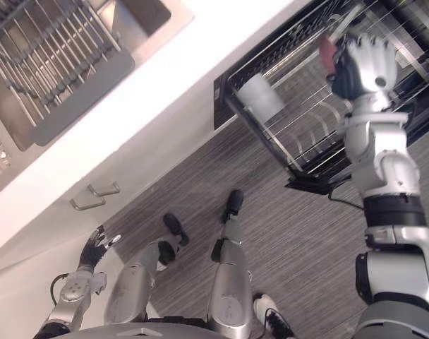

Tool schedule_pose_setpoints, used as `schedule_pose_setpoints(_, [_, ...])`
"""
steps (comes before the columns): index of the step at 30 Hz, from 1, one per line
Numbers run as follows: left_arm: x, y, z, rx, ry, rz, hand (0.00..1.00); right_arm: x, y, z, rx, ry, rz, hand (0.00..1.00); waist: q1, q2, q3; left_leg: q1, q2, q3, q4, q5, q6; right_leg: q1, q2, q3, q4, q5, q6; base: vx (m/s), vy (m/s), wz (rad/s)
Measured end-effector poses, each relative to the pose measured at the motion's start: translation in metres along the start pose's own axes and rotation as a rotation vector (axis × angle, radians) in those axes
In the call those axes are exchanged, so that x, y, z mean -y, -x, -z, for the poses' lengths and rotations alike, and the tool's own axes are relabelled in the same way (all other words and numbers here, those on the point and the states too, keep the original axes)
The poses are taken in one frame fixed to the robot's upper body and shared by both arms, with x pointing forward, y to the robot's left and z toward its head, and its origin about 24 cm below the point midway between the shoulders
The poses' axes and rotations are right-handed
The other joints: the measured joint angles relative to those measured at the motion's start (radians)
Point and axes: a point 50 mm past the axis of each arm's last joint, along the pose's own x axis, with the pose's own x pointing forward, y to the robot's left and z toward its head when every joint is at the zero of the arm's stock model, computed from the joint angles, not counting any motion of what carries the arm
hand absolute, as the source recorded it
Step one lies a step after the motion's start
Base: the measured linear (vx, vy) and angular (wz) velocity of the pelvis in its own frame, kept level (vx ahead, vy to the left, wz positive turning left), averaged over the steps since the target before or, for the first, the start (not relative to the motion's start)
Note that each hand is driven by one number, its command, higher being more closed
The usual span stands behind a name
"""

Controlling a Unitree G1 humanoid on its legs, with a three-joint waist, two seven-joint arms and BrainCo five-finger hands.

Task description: Walk over to the sink, pick up the cup, carry it to the dishwasher, place the cup inside the dishwasher, then close the dishwasher door

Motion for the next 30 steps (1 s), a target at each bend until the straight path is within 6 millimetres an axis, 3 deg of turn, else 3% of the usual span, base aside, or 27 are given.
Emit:
schedule_pose_setpoints(3, [0.013, -0.001, -0.004, 0.014, 0.0, 0.051, 0.0, 0.008, -0.013, 0.009, -0.034, 0.045, -0.021, 1.0, 0.008, 0.046, 0.019, -0.034, -0.014, 0.001, 0.002, 0.011, 0.01, -0.037, -0.014, 0.003, 0.0, -0.005, -0.008, -0.04, 0.095, 0.05])
schedule_pose_setpoints(7, [0.022, 0.002, -0.002, 0.013, -0.009, 0.08, 0.0, -0.001, -0.009, 0.025, -0.119, 0.067, -0.1, 1.0, 0.024, 0.054, 0.017, -0.06, -0.021, 0.002, 0.0, 0.02, 0.018, -0.076, -0.018, 0.02, -0.001, 0.002, -0.017, 0.02, 0.062, -0.09])
schedule_pose_setpoints(8, [0.023, 0.002, -0.002, 0.015, -0.006, 0.085, 0.0, -0.002, -0.008, 0.027, -0.142, 0.074, -0.11, 0.0, 0.025, 0.055, 0.017, -0.06, -0.023, -0.004, -0.001, 0.021, 0.018, -0.078, -0.018, 0.02, -0.001, 0.002, -0.017, 0.03, 0.046, -0.09])
schedule_pose_setpoints(13, [0.028, 0.003, -0.011, 0.068, 0.017, 0.104, 0.0, 0.009, -0.012, 0.042, -0.202, 0.088, -0.122, 0.0, 0.026, 0.06, 0.013, -0.057, -0.051, -0.029, -0.041, 0.043, 0.019, -0.088, -0.032, 0.018, -0.001, 0.002, -0.017, 0.04, 0.052, 0.04])
schedule_pose_setpoints(21, [0.028, 0.013, -0.003, 0.057, 0.036, 0.116, 0.0, 0.01, -0.011, 0.045, -0.185, 0.072, -0.113, 0.0, 0.024, 0.064, 0.011, 0.017, -0.068, -0.03, -0.106, 0.064, 0.012, -0.038, -0.035, 0.008, -0.003, -0.026, -0.019, 0.01, 0.023, 0.0])
schedule_pose_setpoints(27, [0.026, 0.017, -0.002, 0.06, 0.045, 0.113, 0.0, 0.028, -0.012, 0.048, -0.203, 0.031, 0.03, 0.0, 0.002, 0.064, 0.011, 0.084, -0.066, -0.038, -0.137, 0.069, 0.002, 0.021, -0.029, -0.016, -0.004, -0.043, -0.022, 0.05, 0.011, -0.01])
schedule_pose_setpoints(30, [0.026, 0.016, -0.005, 0.073, 0.048, 0.112, 0.0, 0.038, -0.003, 0.066, -0.305, -0.02, 0.124, 0.0, -0.01, 0.064, 0.01, 0.12, -0.063, -0.055, -0.138, 0.063, -0.003, 0.067, -0.027, -0.035, -0.007, -0.054, -0.017, 0.07, 0.039, 0.1])
